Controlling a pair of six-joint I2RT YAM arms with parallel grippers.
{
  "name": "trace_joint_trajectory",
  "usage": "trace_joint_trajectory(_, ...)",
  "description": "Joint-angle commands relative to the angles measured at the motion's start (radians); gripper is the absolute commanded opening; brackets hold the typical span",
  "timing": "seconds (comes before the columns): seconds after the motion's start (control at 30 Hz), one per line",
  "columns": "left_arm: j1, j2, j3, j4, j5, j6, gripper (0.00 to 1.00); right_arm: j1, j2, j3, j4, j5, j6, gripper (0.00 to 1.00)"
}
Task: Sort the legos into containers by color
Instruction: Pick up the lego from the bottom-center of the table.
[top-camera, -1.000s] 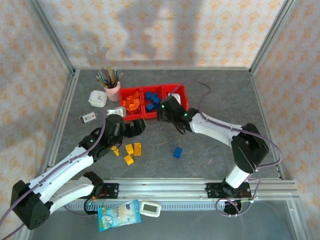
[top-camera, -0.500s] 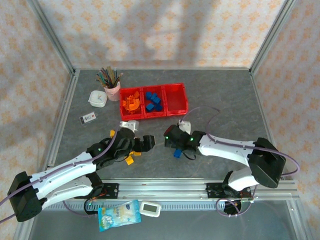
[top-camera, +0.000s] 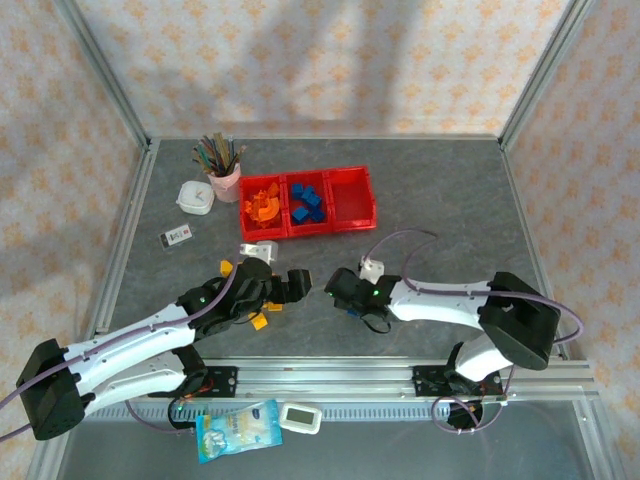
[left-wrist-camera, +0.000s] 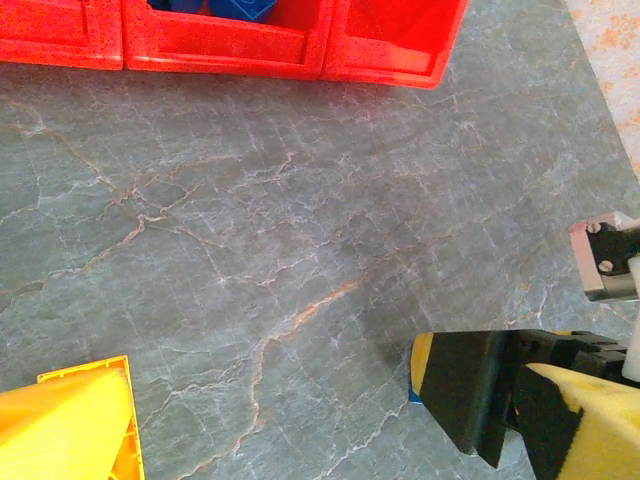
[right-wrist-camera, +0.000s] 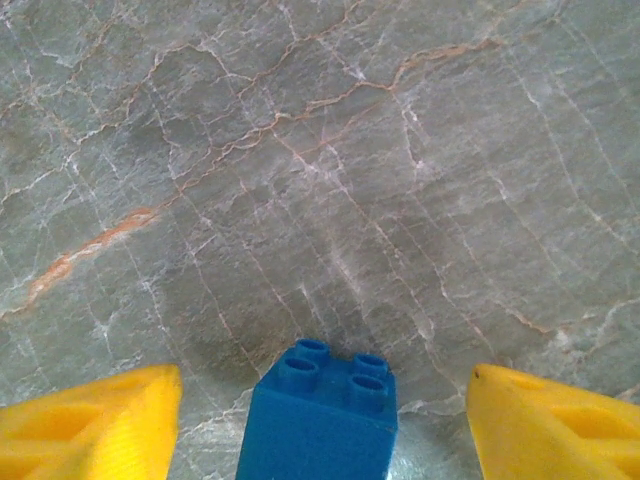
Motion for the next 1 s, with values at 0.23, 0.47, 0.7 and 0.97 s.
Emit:
trace_joint_trajectory(0.23,-0.007,0.016,-0.011,0.032,-0.028,-0.024,0.99,0.007,0.058,0.001,0.039,0.052,-0.005,0.55)
trace_joint_trajectory(0.47,-0.007,0.027,-0.005,0.036,-0.024,-0.024,0.99,0.005,0.053,-0.001,0.043,0.066,-0.037,0.38)
trace_joint_trajectory(0.7,-0.006,0.018,0.002,0.012,-0.047,-0.038,0.99,0.007,0.012,0.029,0.018,0.116,-0.089,0.33)
trace_joint_trajectory(0.97,0.000,-0.007,0.065,-0.074,-0.131,-0.018,0.99,-0.052,-0.045,0.104,0.067,0.154,-0.224,0.33)
